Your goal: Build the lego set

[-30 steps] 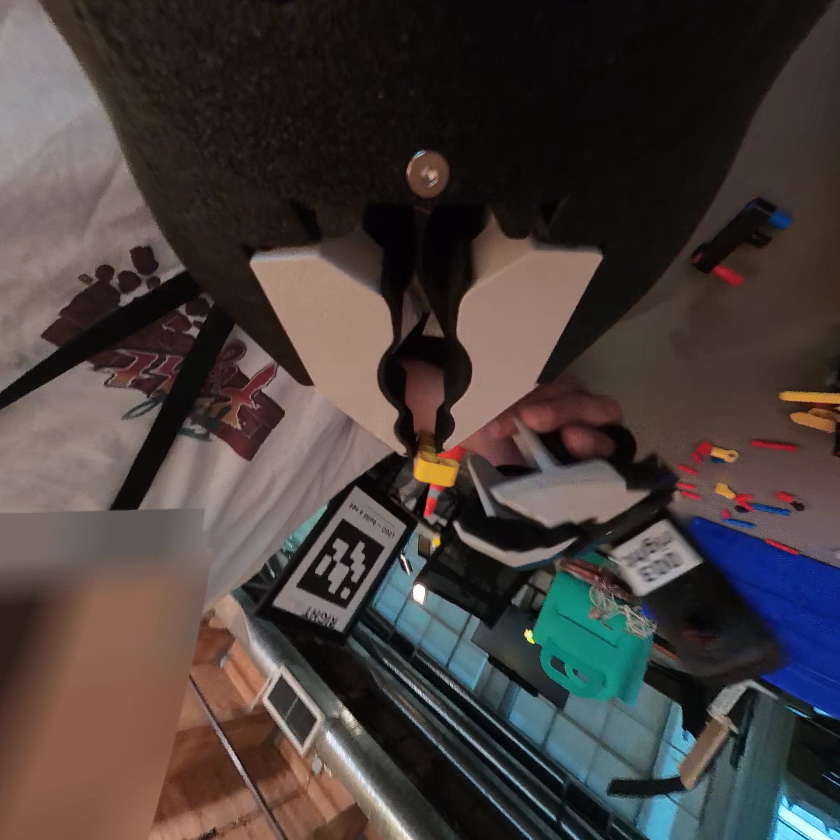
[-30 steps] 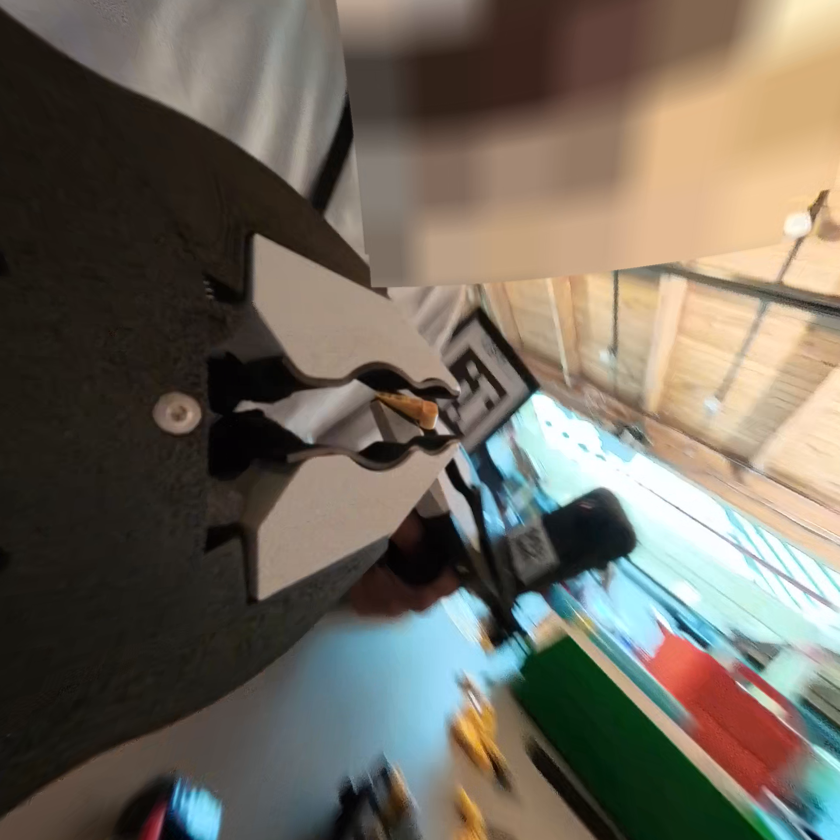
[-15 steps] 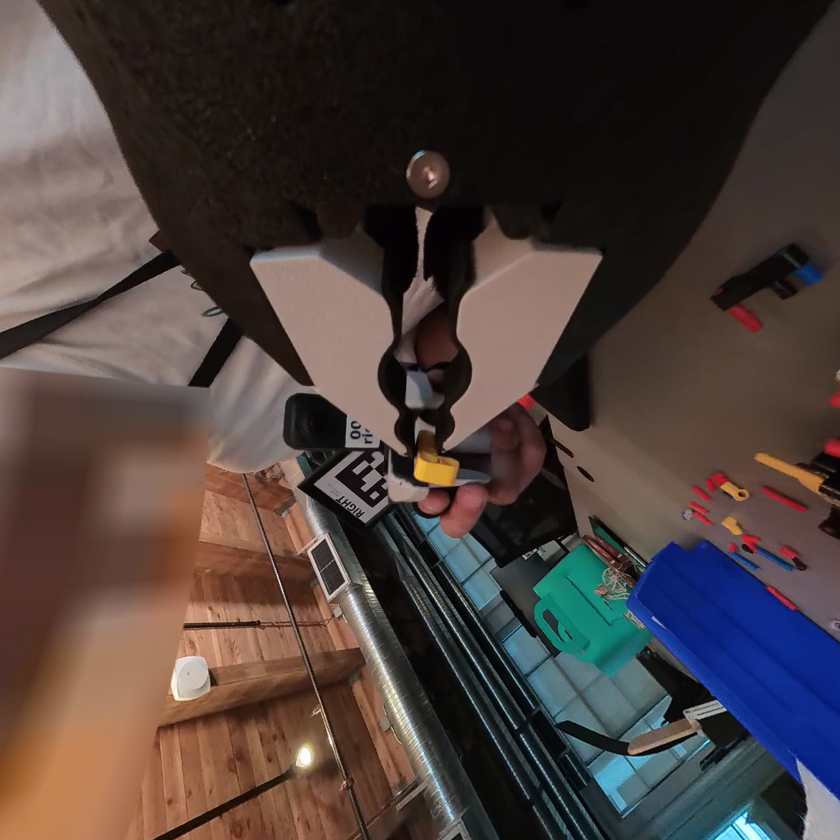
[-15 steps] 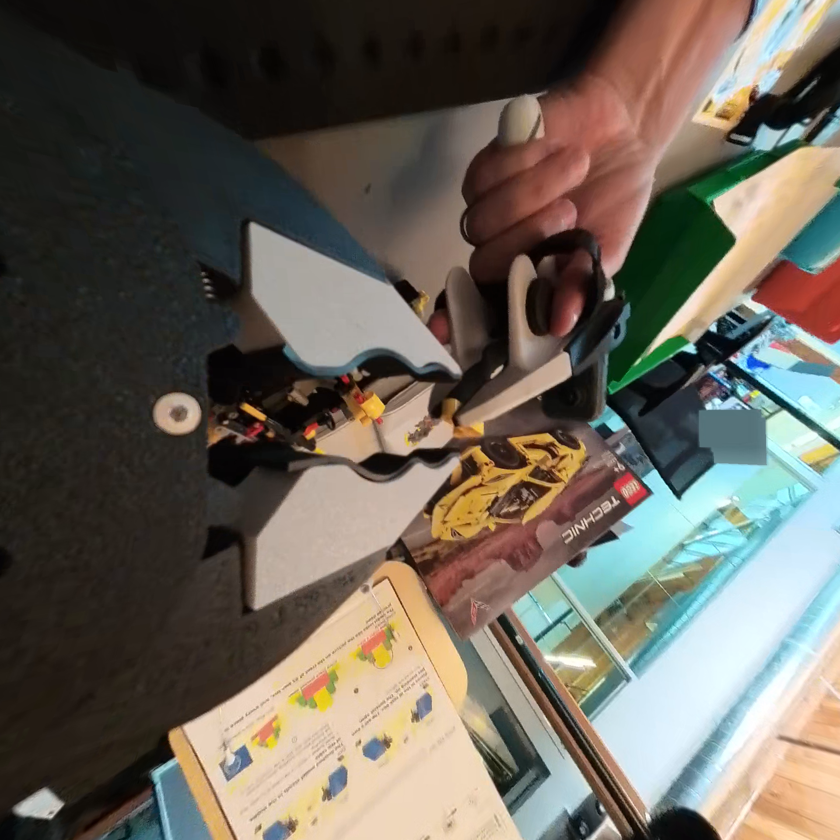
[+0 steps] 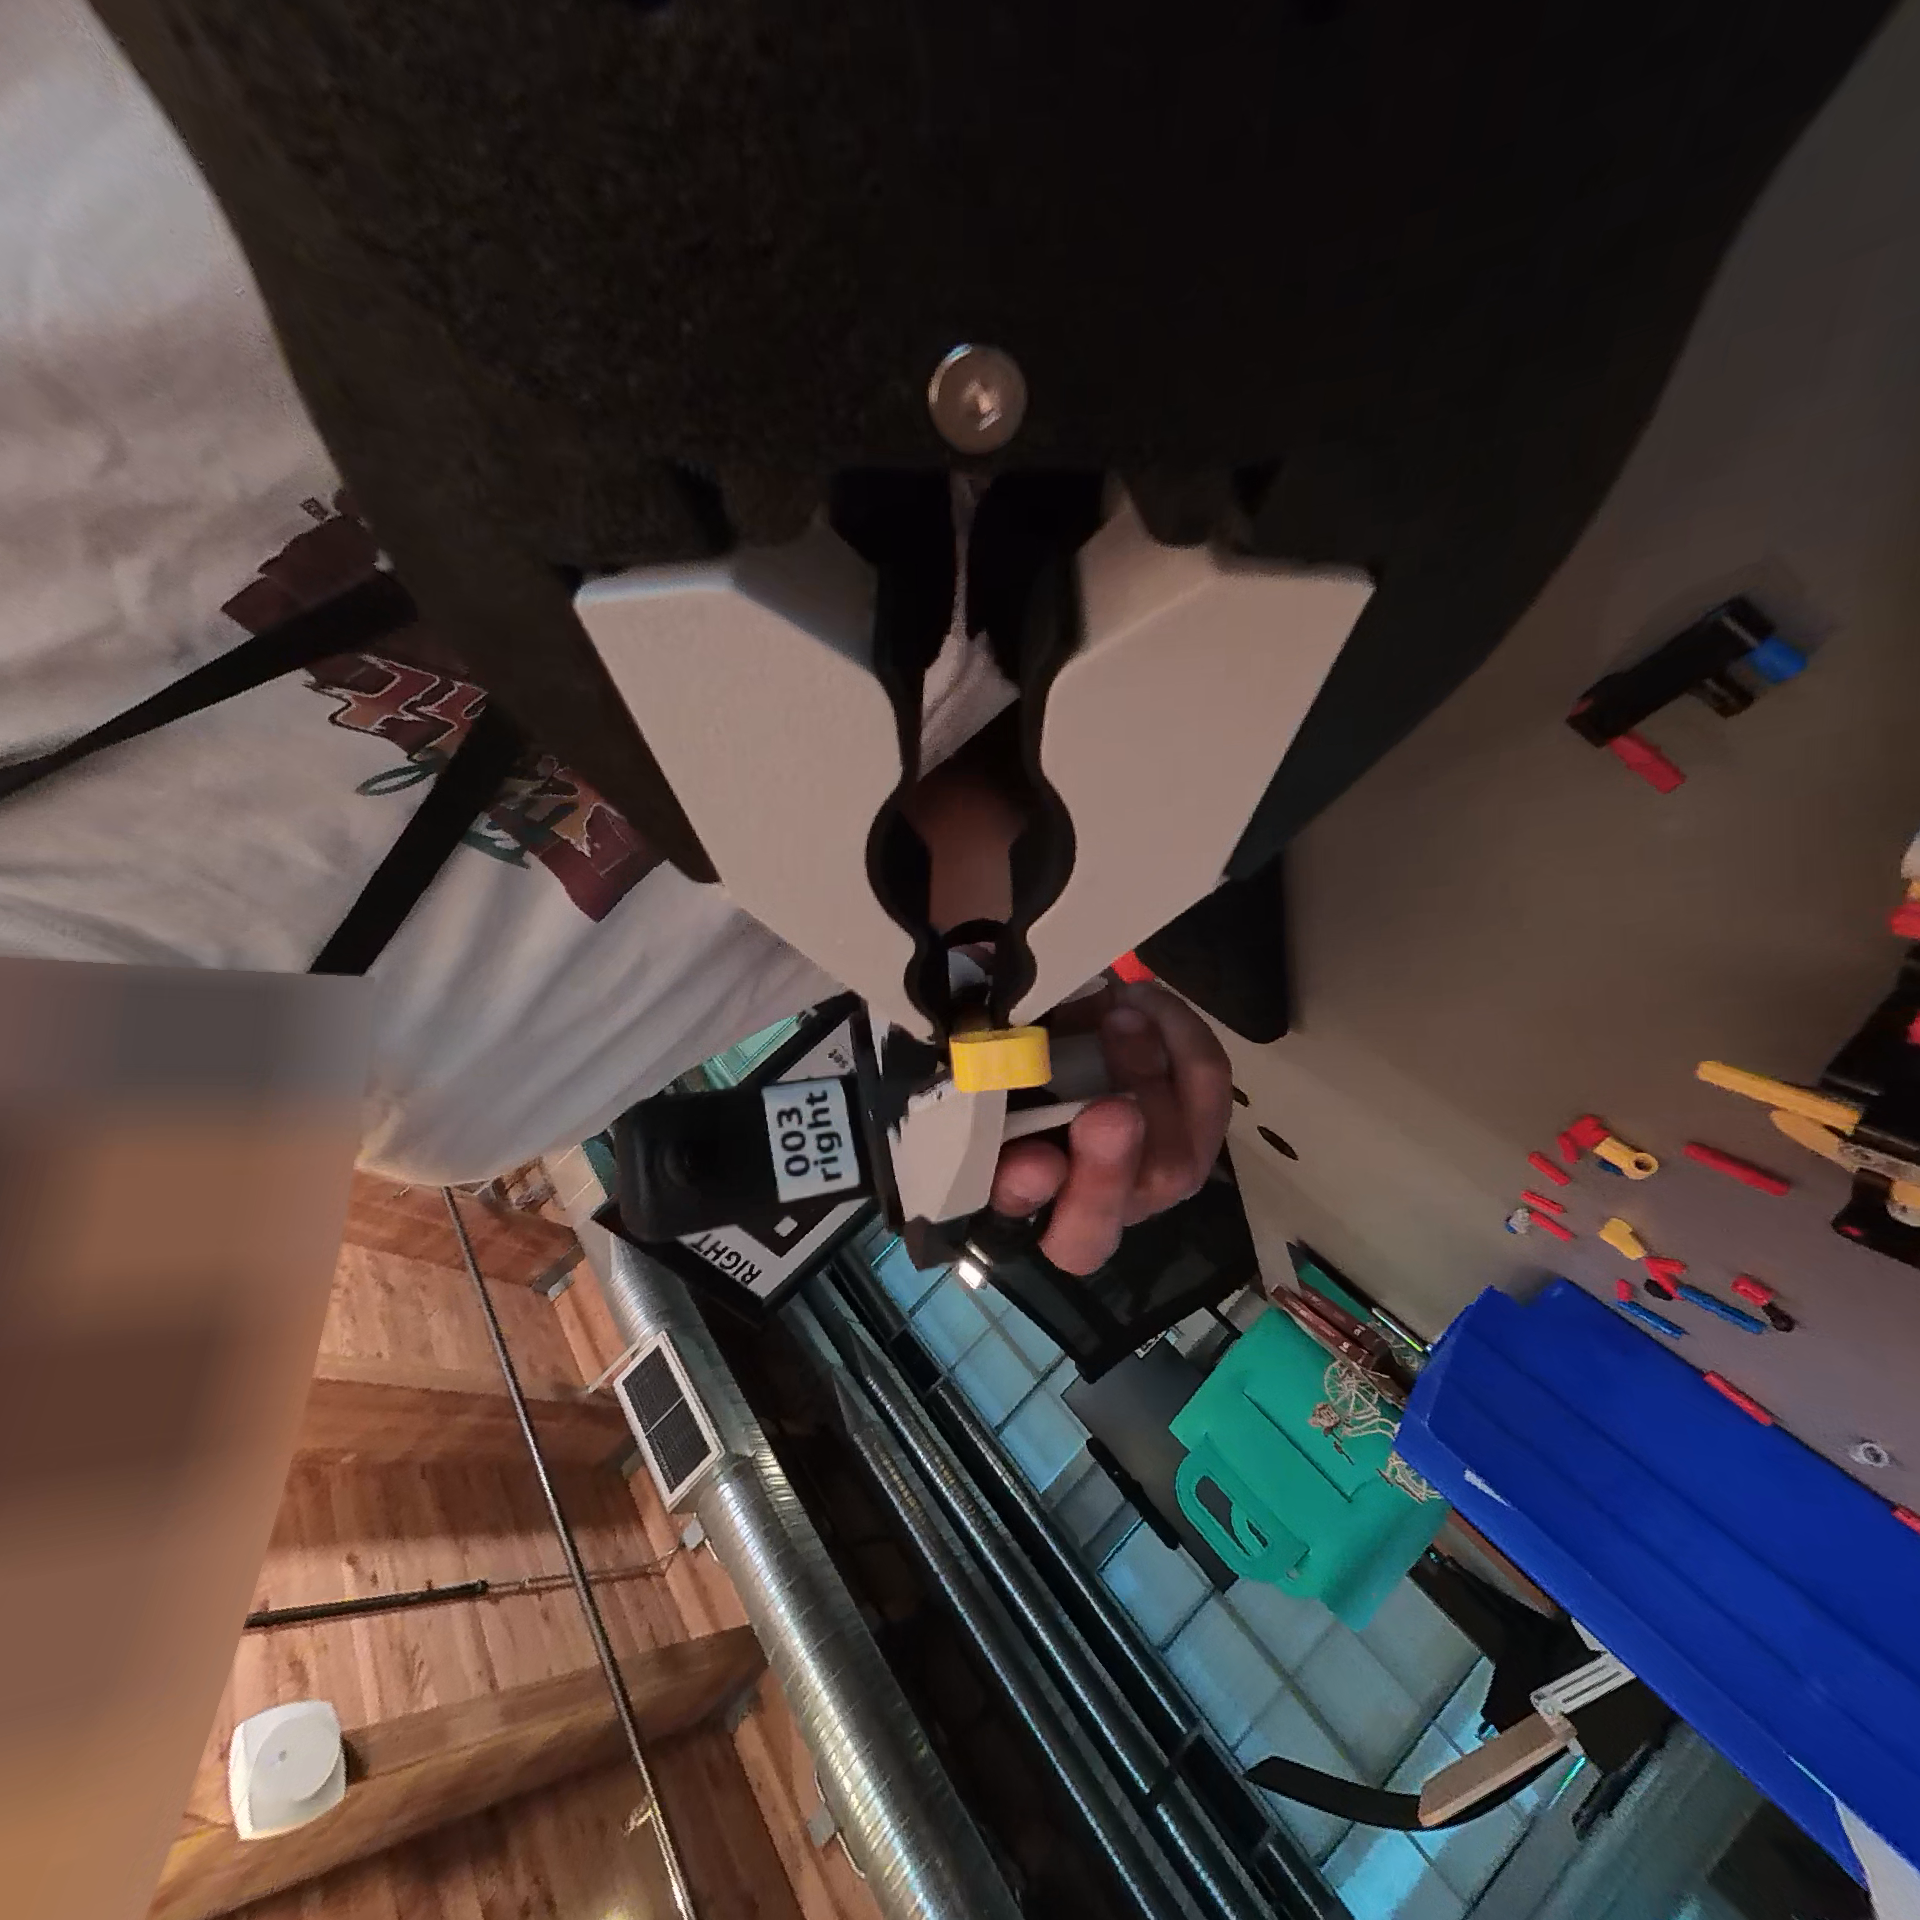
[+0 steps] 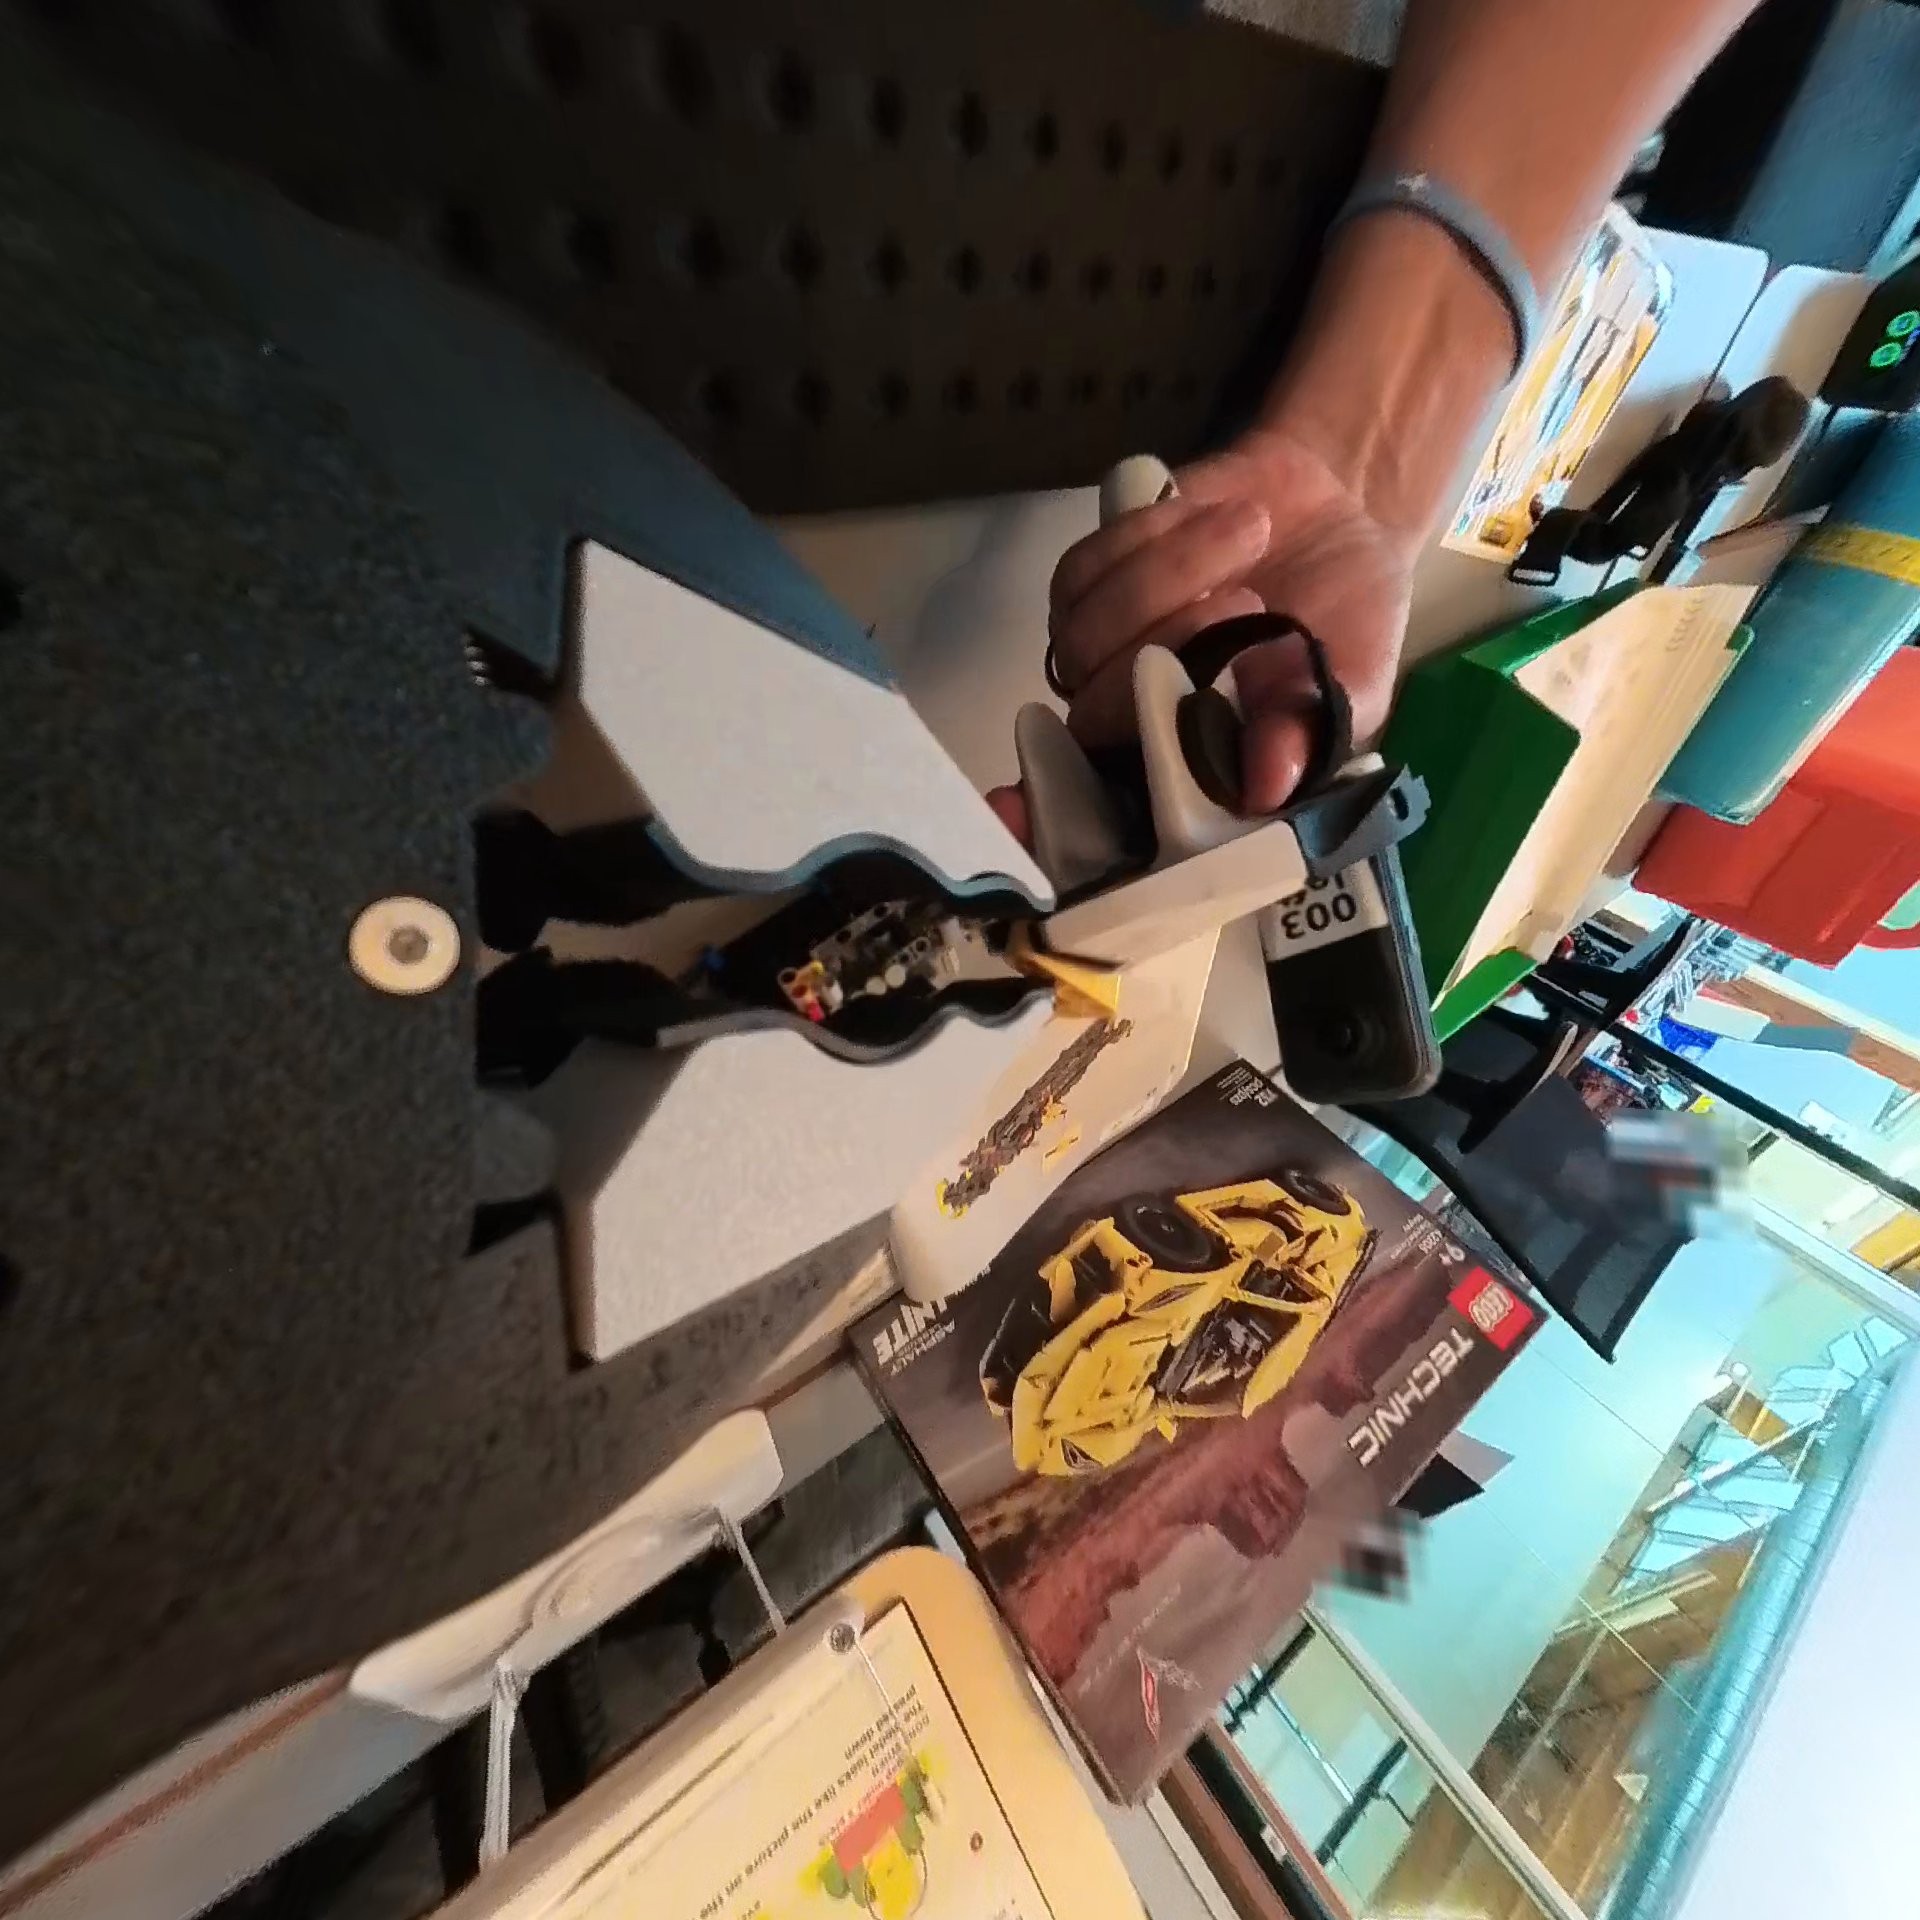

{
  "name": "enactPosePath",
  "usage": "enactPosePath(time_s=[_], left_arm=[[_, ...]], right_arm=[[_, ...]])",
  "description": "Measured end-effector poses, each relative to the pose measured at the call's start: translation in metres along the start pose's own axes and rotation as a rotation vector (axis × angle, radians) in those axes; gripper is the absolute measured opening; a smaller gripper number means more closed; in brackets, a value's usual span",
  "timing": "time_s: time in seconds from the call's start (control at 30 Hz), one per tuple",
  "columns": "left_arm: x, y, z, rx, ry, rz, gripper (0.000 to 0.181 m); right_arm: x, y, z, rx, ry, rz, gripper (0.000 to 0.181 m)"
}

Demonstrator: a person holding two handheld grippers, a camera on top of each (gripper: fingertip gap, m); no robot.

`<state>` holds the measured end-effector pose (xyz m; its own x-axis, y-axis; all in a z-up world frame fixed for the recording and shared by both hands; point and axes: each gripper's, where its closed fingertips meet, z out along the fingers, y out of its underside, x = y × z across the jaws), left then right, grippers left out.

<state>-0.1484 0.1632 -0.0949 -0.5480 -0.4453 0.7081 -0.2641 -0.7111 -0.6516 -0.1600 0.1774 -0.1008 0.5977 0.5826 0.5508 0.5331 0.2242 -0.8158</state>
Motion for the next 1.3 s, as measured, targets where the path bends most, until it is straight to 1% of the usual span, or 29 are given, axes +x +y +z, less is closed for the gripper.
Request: enactPosePath(time_s=[0.13,0.17,0.23,0.33,0.37,0.4,0.47,0.53,0.7,0.83,0.93,0.97,1.03,1.07,1.13,1.17,1.27,1.3], left_arm=[[-0.004,-0.001,-0.002,0.004,-0.034,0.037,0.007],[-0.003,-0.002,-0.002,0.004,-0.039,0.057,0.007],[-0.002,-0.002,-0.002,0.002,-0.057,0.109,0.007],[0.005,-0.005,-0.001,0.005,-0.076,0.224,0.007],[0.007,-0.005,-0.001,0.004,-0.074,0.240,0.007],[0.009,-0.005,-0.001,0.006,-0.058,0.223,0.007],[0.006,-0.007,-0.002,0.021,-0.055,0.187,0.007],[0.007,-0.008,-0.002,0.027,-0.041,0.169,0.007],[0.004,-0.005,-0.002,0.015,-0.044,0.140,0.007],[0.002,-0.004,-0.003,0.012,-0.049,0.140,0.007],[0.001,-0.003,-0.002,0.005,-0.062,0.150,0.007],[0.000,-0.003,-0.001,0.003,-0.068,0.156,0.007],[-0.004,-0.001,-0.001,-0.015,-0.094,0.166,0.007],[-0.003,0.000,0.000,-0.023,-0.094,0.173,0.007],[-0.001,0.003,0.002,-0.037,-0.088,0.188,0.007],[-0.002,0.005,0.003,-0.047,-0.090,0.186,0.007],[-0.001,0.007,0.004,-0.053,-0.078,0.167,0.007],[-0.003,0.007,0.003,-0.057,-0.088,0.170,0.007]], right_arm=[[0.002,0.004,0.003,-0.031,0.056,-0.088,0.010],[0.002,0.002,0.003,-0.023,0.060,-0.075,0.010],[0.002,0.000,0.003,-0.009,0.039,0.014,0.010],[0.001,-0.014,-0.003,0.053,-0.055,0.177,0.020],[0.004,-0.017,-0.005,0.072,-0.059,0.194,0.023],[0.005,-0.017,-0.007,0.068,-0.049,0.173,0.023],[0.007,-0.009,-0.004,0.008,0.011,0.066,0.024],[0.003,-0.006,-0.001,-0.011,0.034,-0.003,0.021],[0.004,-0.001,0.003,-0.030,0.091,-0.065,0.011],[0.004,0.000,0.004,-0.054,0.111,-0.099,0.011],[0.004,0.002,0.003,-0.052,0.078,-0.079,0.011],[0.003,0.001,0.001,-0.043,0.044,-0.039,0.014],[0.003,-0.011,-0.006,0.023,-0.025,0.096,0.032],[0.003,-0.014,-0.006,0.030,-0.053,0.139,0.039],[-0.003,-0.006,0.000,-0.044,-0.072,0.106,0.054],[-0.006,-0.002,0.003,-0.073,-0.063,0.065,0.057],[-0.012,-0.001,0.009,-0.070,-0.033,-0.009,0.045],[-0.012,0.001,0.010,-0.078,-0.022,-0.020,0.043]])
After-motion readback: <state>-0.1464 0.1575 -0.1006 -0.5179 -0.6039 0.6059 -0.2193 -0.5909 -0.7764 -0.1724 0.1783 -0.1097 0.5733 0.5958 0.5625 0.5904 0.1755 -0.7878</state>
